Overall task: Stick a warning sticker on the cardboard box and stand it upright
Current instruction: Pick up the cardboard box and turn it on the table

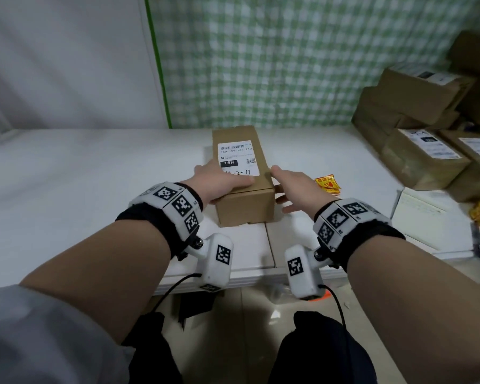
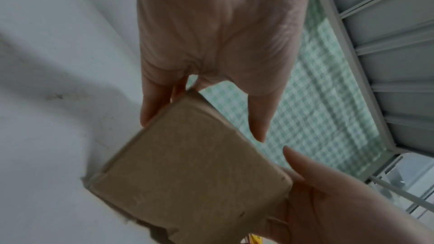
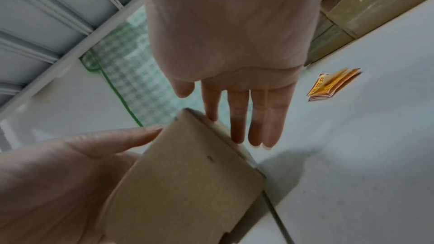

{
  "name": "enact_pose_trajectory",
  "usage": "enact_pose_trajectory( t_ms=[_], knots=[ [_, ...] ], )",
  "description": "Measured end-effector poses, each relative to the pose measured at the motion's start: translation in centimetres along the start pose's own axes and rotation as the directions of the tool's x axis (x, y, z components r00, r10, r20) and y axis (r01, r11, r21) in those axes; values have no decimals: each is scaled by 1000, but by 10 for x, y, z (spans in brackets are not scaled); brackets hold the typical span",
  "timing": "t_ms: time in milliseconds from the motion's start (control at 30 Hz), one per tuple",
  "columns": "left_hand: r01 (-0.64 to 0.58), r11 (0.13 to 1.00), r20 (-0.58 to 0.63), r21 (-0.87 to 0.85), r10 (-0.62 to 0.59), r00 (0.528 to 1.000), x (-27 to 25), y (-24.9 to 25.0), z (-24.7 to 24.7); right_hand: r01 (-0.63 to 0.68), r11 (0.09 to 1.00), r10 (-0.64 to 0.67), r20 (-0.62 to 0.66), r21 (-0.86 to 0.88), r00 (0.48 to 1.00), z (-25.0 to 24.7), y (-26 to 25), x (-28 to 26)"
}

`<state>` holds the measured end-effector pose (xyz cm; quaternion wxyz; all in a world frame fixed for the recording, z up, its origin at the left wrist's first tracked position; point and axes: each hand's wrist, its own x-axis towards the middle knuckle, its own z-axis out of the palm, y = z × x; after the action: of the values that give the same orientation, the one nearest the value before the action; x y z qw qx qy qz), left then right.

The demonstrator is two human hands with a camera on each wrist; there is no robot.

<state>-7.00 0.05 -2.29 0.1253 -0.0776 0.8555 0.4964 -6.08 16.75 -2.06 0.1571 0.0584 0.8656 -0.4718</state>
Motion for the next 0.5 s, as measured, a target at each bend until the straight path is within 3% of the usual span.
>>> enact_pose_trajectory(
  t_ms=[100, 233, 400, 500],
  knots=[
    [38, 999, 7, 39, -38, 999, 3, -1, 0, 11, 998, -13, 32, 54, 999, -3, 3, -10],
    [74, 995, 225, -62, -59, 973, -16, 8, -5, 34, 996, -44, 119, 82, 992, -5, 3, -21],
    [58, 997, 114, -42, -53, 992, -26, 8, -10, 61, 997, -69, 169, 56, 983, -7, -5, -30],
    [5, 1000, 67, -18, -3, 998, -32, 9, -22, 42, 997, -48, 100, 65, 994, -13, -8, -33]
  ],
)
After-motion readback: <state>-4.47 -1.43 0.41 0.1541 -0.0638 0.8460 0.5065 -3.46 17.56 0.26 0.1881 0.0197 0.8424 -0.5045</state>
